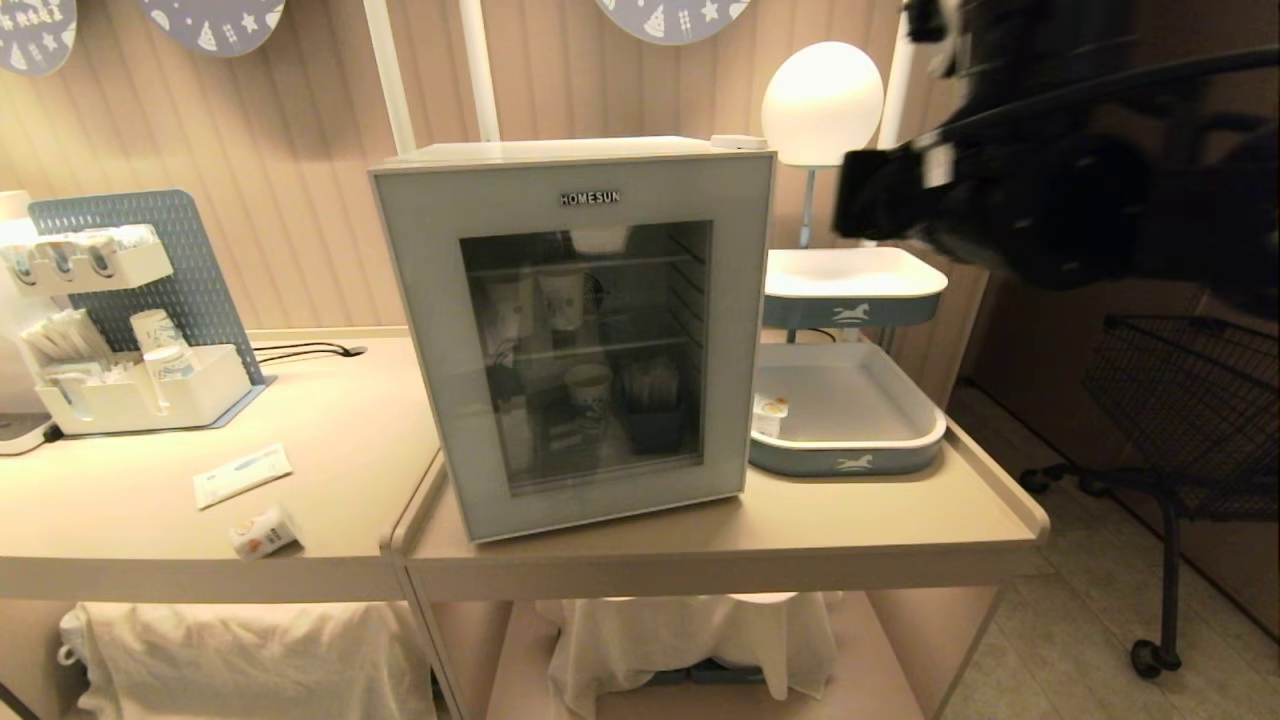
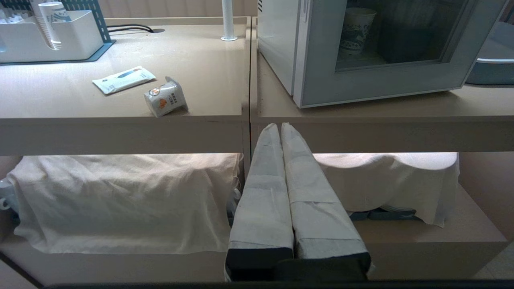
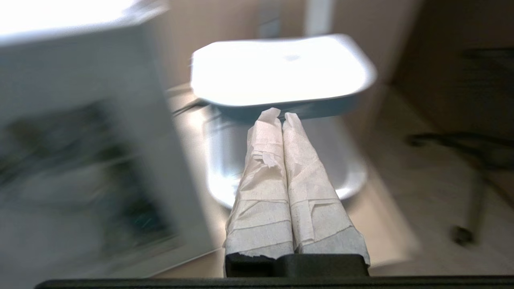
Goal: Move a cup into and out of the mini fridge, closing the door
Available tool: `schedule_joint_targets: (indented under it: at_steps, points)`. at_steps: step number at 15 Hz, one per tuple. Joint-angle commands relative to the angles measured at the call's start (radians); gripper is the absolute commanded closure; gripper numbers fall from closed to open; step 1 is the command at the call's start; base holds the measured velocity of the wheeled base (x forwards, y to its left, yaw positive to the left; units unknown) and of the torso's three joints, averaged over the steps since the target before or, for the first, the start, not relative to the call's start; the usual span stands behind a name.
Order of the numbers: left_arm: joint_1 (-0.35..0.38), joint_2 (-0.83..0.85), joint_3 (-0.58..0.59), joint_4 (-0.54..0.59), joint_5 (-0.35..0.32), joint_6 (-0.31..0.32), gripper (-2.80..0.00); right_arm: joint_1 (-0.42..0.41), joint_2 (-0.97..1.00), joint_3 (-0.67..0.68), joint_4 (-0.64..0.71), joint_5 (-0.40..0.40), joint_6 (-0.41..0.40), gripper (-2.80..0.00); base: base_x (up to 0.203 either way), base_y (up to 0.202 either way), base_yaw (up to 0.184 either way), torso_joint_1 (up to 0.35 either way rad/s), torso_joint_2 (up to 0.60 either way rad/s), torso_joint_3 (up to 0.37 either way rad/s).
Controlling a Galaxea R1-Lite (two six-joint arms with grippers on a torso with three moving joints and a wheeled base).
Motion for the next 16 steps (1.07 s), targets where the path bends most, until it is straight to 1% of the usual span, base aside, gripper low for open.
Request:
schedule_joint_targets:
  at_steps: [1, 3, 5, 7, 8, 9, 10, 11, 12, 13, 14, 16]
  points:
    - [0.000, 0.002, 0.000, 0.000, 0.000, -0.001, 0.00, -0.085, -0.324, 0.125, 0.003, -0.046, -0.014, 0.00, 0.000, 0.000, 0.000, 0.000, 0.00, 0.000]
    - [0.000, 0.002, 0.000, 0.000, 0.000, -0.001, 0.00, -0.248, -0.584, 0.277, 0.013, -0.087, -0.033, 0.00, 0.000, 0.000, 0.000, 0.000, 0.00, 0.000]
    - [0.000, 0.002, 0.000, 0.000, 0.000, -0.001, 0.00, -0.423, -0.859, 0.479, 0.019, -0.110, -0.051, 0.00, 0.000, 0.000, 0.000, 0.000, 0.00, 0.000]
    - [0.000, 0.002, 0.000, 0.000, 0.000, -0.001, 0.00, -0.528, -1.129, 0.712, 0.023, -0.118, -0.069, 0.00, 0.000, 0.000, 0.000, 0.000, 0.00, 0.000]
    - [0.000, 0.002, 0.000, 0.000, 0.000, -0.001, 0.00, -0.564, -1.260, 0.832, 0.026, -0.112, -0.081, 0.00, 0.000, 0.000, 0.000, 0.000, 0.00, 0.000]
    - [0.000, 0.002, 0.000, 0.000, 0.000, 0.000, 0.00, -0.588, -1.374, 0.937, 0.028, -0.087, -0.094, 0.00, 0.000, 0.000, 0.000, 0.000, 0.00, 0.000]
    - [0.000, 0.002, 0.000, 0.000, 0.000, -0.001, 0.00, -0.605, -1.481, 1.033, 0.028, -0.019, -0.106, 0.00, 0.000, 0.000, 0.000, 0.000, 0.00, 0.000]
    - [0.000, 0.002, 0.000, 0.000, 0.000, 0.001, 0.00, -0.617, -1.575, 1.108, 0.030, 0.123, -0.113, 0.00, 0.000, 0.000, 0.000, 0.000, 0.00, 0.000]
    - [0.000, 0.002, 0.000, 0.000, 0.000, 0.001, 0.00, -0.624, -1.636, 1.170, 0.033, 0.332, -0.118, 0.00, 0.000, 0.000, 0.000, 0.000, 0.00, 0.000]
    - [0.000, 0.002, 0.000, 0.000, 0.000, 0.001, 0.00, -0.630, -1.675, 1.268, 0.030, 0.540, -0.123, 0.00, 0.000, 0.000, 0.000, 0.000, 0.00, 0.000]
    - [0.000, 0.002, 0.000, 0.000, 0.000, 0.000, 0.00, -0.634, -1.699, 1.375, 0.019, 0.663, -0.132, 0.00, 0.000, 0.000, 0.000, 0.000, 0.00, 0.000]
    - [0.000, 0.002, 0.000, 0.000, 0.000, 0.001, 0.00, -0.639, -1.723, 1.561, -0.030, 0.738, -0.157, 0.00, 0.000, 0.000, 0.000, 0.000, 0.00, 0.000]
